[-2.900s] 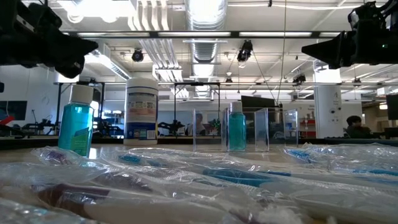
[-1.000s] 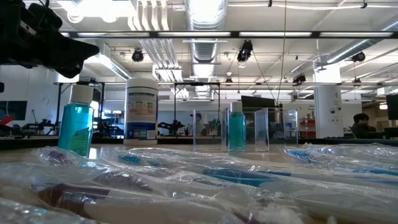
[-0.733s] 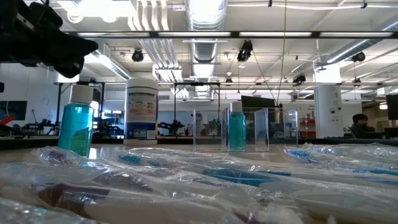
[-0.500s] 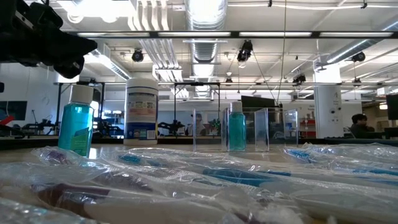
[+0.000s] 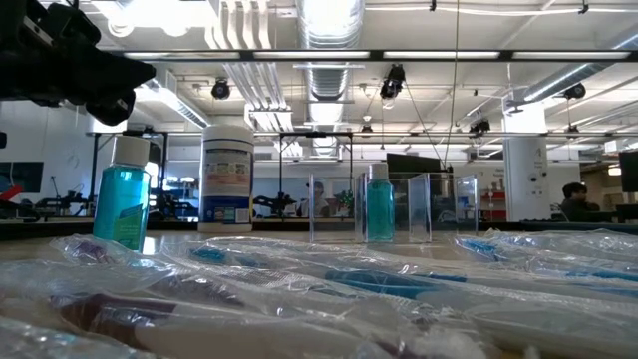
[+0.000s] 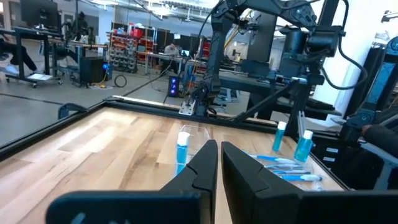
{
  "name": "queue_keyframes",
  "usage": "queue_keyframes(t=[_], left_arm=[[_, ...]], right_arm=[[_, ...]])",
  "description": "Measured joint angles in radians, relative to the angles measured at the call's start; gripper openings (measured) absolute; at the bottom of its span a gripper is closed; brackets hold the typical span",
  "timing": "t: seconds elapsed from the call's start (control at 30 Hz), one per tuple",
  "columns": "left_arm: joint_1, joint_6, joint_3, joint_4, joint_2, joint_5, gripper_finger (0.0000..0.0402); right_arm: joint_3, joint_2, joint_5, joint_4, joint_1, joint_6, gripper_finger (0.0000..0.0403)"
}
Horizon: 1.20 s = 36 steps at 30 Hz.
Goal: Pick & Place toothbrushing station
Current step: Put the blue mouthwash into the transparent organizer
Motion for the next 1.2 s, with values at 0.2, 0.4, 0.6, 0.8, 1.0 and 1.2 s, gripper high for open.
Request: queue_keyframes(t=[0.2, 0.4, 0.6, 0.8, 1.0, 1.2], left_arm=[[0.000, -0.016, 0.000, -0.003, 0.000, 0.021, 0.0025], [0.000, -0.018, 0.000, -0.005, 0.000, 0.041, 0.0025], [0.000, -0.023, 0.000, -0.007, 0.000, 0.040, 0.0025], [0.000, -0.023, 0.000, -0.010, 0.000, 0.039, 0.0025], [0.000, -0.023, 0.000, -0.009, 0.000, 0.039, 0.0025], [0.000, -0.022, 0.000, -0.011, 0.000, 0.039, 0.0025]], right_arm=[[0.000, 0.034, -0.002, 0.084, 0.005, 0.021, 0.0226], [0.000, 0.072, -0.010, 0.097, 0.008, 0.067, 0.0226], [0.000, 0.103, -0.011, 0.156, 0.006, 0.066, 0.0226], [0.000, 0.136, -0.013, 0.160, 0.008, 0.066, 0.0226], [0.000, 0.155, -0.011, 0.156, 0.007, 0.067, 0.0226], [0.000, 0.158, -0.011, 0.151, 0.007, 0.080, 0.0226]])
